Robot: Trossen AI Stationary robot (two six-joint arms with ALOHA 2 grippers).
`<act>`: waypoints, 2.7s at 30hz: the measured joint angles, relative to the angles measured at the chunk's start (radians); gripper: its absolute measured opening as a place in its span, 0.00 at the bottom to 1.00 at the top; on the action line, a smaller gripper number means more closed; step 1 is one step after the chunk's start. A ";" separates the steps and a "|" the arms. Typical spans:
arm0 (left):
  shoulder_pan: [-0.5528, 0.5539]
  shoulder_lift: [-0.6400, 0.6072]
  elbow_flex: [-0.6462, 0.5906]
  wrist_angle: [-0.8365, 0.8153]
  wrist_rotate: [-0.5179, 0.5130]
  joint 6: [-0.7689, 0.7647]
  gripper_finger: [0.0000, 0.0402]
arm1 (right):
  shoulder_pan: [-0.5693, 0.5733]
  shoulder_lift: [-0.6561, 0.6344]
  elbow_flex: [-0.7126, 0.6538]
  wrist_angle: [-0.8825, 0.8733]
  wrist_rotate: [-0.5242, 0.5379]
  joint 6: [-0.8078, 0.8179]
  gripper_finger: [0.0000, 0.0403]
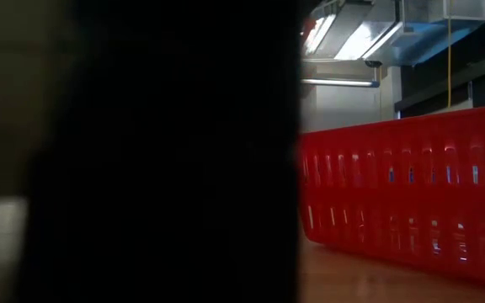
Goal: Stack baskets on shelf by color
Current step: Stack the top orange bin on top of the orange bin on the shelf
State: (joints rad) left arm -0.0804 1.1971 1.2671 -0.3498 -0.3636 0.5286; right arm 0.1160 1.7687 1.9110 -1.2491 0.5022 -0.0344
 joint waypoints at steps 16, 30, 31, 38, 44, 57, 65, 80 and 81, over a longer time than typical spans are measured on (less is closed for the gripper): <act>-0.074 -0.162 0.000 -0.052 -0.039 -0.101 0.17 | 0.102 -0.002 0.256 0.057 -0.096 -0.031 0.00; -0.184 -0.391 0.000 -0.173 -0.043 -0.260 0.17 | 0.101 0.098 0.287 0.465 -0.160 -0.247 0.00; -0.191 -0.404 0.000 -0.183 -0.043 -0.260 0.17 | 0.101 0.109 0.301 0.472 -0.186 -0.267 0.00; -0.211 -0.501 -0.001 -0.253 -0.043 -0.339 0.17 | 0.104 0.179 0.355 0.244 -0.265 -0.466 0.00; -0.211 -0.548 -0.001 -0.266 -0.038 -0.369 0.17 | 0.103 0.229 0.356 0.146 -0.303 -0.734 0.00; -0.210 -0.560 0.000 -0.266 -0.039 -0.370 0.17 | 0.102 0.250 0.357 0.115 -0.660 -1.421 0.00; -0.210 -0.559 0.000 -0.265 -0.040 -0.370 0.17 | 0.095 0.359 0.357 0.139 -0.688 -1.523 0.00; -0.210 -0.559 0.000 -0.264 -0.040 -0.370 0.17 | 0.102 0.460 0.357 0.158 -0.872 -1.437 0.00; -0.210 -0.559 0.000 -0.265 -0.040 -0.370 0.17 | 0.105 0.464 0.357 0.157 -0.871 -1.436 0.00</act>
State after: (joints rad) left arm -0.2909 0.6384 1.2667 -0.6144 -0.4034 0.1585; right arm 0.2210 2.2327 2.2677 -1.0926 -0.3685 -1.4701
